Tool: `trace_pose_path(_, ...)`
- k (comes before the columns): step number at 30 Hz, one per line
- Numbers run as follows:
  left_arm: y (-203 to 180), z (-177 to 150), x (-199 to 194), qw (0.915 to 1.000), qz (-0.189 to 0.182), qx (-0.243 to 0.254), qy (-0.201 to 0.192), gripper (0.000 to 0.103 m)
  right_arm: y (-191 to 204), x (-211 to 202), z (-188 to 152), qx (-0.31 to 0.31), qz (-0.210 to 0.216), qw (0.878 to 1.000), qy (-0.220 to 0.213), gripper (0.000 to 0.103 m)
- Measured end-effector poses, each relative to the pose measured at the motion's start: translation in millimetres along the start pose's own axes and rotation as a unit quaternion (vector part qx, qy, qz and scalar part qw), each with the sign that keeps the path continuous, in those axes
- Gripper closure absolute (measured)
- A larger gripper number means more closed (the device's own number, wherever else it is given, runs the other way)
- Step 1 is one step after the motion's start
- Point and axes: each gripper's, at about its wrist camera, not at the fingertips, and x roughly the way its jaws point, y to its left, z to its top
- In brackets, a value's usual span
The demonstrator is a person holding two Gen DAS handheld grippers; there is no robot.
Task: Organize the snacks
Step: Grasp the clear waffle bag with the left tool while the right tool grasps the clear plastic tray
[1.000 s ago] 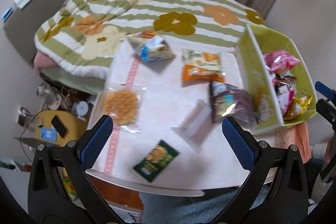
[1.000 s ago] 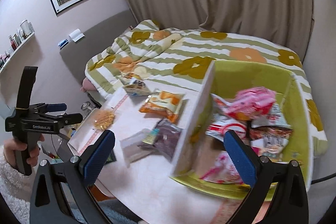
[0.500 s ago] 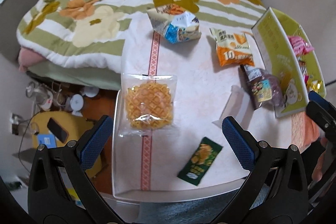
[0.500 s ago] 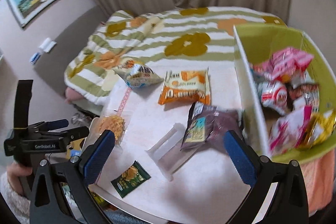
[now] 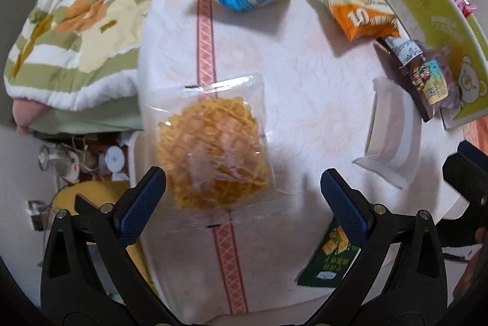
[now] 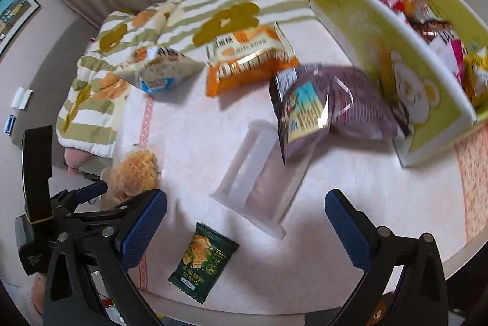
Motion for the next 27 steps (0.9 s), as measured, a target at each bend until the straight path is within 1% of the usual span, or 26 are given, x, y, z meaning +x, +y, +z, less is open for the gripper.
trace_pose_path(2,0,0,5,1.0,-0.003,-0.003,0.001,0.002,2,4,-2,-0.003,-0.008,1.0,0.004,0.0)
trace_pose_path(5,3,4,7,0.9999,0.007,-0.012,-0.006,0.002,4,8,-2,-0.006,-0.013,1.0,0.006,0.0)
trace_pose_path(11,10,7,10,0.9992,0.024,-0.031,0.001,0.002,6,19,2,-0.001,-0.003,1.0,0.018,0.0)
trace_pose_path(13,9,9,16,0.9989,0.03,-0.035,0.011,0.002,6,21,3,-0.002,-0.001,1.0,0.02,0.0)
trace_pose_path(16,4,11,20,0.9988,0.035,-0.031,0.013,0.002,4,25,4,-0.003,0.002,1.0,0.027,0.0)
trace_pose_path(19,-6,13,19,0.9996,0.017,-0.022,0.009,0.002,1,27,6,0.0,0.005,1.0,0.029,0.0)
trace_pose_path(22,-15,18,17,0.9998,0.012,-0.012,0.007,0.003,-2,28,8,0.006,0.006,1.0,0.029,0.0)
trace_pose_path(23,-15,20,15,0.9998,0.015,-0.014,0.004,0.006,-3,29,8,0.009,0.005,0.999,0.03,0.0)
trace_pose_path(25,-11,22,10,0.9994,0.026,-0.022,-0.003,0.006,-4,30,9,0.013,0.004,0.999,0.031,0.0)
trace_pose_path(27,-6,25,10,0.999,0.04,-0.023,0.0,0.006,-6,33,8,0.02,0.004,0.999,0.033,0.0)
